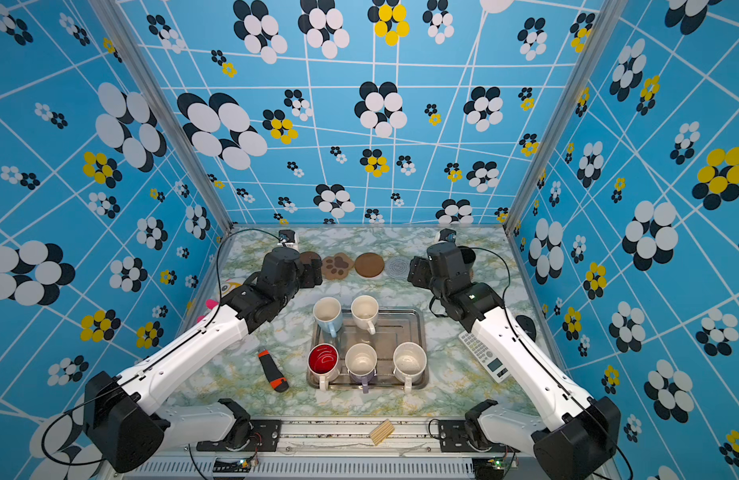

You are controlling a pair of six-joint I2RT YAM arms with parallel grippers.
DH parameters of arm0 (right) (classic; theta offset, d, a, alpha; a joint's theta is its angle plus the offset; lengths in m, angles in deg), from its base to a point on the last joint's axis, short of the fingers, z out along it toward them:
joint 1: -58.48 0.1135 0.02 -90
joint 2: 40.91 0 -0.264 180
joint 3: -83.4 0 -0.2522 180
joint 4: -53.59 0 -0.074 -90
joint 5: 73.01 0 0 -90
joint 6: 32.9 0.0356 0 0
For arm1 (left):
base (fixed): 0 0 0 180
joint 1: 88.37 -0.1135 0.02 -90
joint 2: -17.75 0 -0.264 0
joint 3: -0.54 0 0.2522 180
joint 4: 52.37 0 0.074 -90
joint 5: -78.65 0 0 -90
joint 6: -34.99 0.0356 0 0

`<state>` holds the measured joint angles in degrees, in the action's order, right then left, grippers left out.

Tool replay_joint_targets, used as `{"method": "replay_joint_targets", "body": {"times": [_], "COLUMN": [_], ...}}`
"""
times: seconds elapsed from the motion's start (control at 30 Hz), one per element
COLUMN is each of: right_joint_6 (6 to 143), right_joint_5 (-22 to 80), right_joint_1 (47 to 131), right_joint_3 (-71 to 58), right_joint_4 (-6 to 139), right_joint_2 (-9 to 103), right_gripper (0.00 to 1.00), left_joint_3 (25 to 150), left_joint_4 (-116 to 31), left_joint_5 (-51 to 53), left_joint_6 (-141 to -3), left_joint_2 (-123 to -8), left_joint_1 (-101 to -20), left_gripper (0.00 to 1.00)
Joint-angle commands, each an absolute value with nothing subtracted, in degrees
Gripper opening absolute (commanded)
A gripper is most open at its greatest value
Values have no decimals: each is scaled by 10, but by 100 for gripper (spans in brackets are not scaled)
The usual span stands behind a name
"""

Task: Place cups on coasters
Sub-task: Pick up the cup from the tray.

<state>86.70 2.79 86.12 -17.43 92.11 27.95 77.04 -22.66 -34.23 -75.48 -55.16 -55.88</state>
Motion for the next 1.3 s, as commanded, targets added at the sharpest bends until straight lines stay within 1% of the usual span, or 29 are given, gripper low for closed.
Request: {"method": "replay_joint_targets", "body": {"times": [0.0, 0.23, 0.37, 0.53, 0.73, 0.93, 1.1, 1.27], "right_joint_6": [852, 853, 855, 855, 856, 849, 842, 842], "right_joint_5": [41, 33, 46, 58, 71, 55, 36, 49], "right_joint_1": [864, 864, 864, 864, 864, 864, 863, 863], "right_joint_3": [-161, -186, -191, -186, -181, -190, -199, -191], "right_joint_4": [900, 843, 807, 789, 780, 780, 782, 782], "right_joint_2": [296, 305, 320, 357, 391, 386, 381, 392], "right_gripper": [72, 73, 74, 74, 74, 75, 77, 78], "left_joint_3": [796, 824, 850, 857, 855, 859, 853, 841], "left_joint_4": [-161, -62, 20, 88, 82, 93, 102, 115], "left_joint_5": [-365, -374, -355, -321, -230, -173, -157, -150], "left_joint_6": [-742, -756, -772, -799, -823, -864, -895, -933], "left_joint_2": [-525, -506, -515, -536, -570, -597, -599, -613], "left_joint_1": [-554, -548, -546, -540, -515, -495, -466, -445], "left_gripper": [86, 86, 86, 82, 79, 75, 74, 74]}}
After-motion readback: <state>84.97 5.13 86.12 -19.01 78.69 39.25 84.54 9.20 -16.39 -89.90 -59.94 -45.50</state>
